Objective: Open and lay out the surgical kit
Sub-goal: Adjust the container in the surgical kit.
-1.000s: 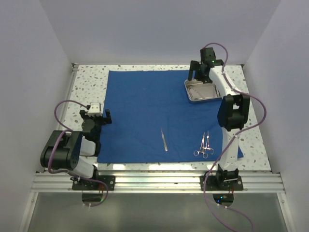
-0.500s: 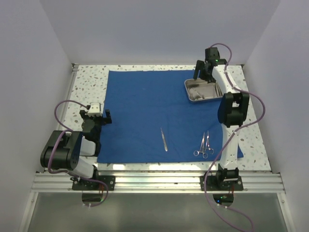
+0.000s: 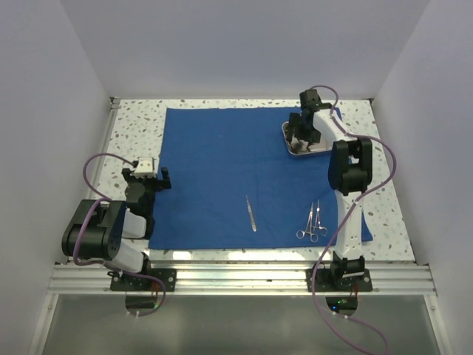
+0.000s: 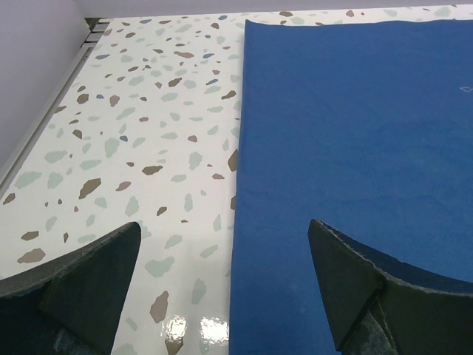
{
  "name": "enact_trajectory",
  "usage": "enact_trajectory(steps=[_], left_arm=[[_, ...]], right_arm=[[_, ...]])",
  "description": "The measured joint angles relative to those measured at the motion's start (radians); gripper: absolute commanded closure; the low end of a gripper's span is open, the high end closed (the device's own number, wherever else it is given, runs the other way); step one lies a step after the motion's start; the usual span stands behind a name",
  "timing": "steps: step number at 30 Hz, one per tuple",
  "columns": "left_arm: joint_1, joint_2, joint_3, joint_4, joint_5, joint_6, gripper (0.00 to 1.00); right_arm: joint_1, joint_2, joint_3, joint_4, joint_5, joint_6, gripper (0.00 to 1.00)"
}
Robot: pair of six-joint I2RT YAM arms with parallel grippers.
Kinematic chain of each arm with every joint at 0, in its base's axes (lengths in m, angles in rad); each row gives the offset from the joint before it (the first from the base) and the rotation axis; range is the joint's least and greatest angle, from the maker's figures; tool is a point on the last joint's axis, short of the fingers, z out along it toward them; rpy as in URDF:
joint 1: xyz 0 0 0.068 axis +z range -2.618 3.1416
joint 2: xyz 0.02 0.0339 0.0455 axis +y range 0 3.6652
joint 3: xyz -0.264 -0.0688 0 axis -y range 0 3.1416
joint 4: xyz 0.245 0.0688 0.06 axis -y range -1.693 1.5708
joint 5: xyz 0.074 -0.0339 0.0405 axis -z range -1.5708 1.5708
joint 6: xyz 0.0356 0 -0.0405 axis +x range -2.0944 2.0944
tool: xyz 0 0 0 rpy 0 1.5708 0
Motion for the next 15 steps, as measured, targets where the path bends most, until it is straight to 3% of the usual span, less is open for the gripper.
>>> enact_trajectory(steps=[15], left_arm=[[0.000, 0.000, 0.000, 0.000, 0.000, 0.000, 0.00]], right_arm=[[0.082, -0.050, -0.090, 0.048, -0.040, -0.014, 0.28]])
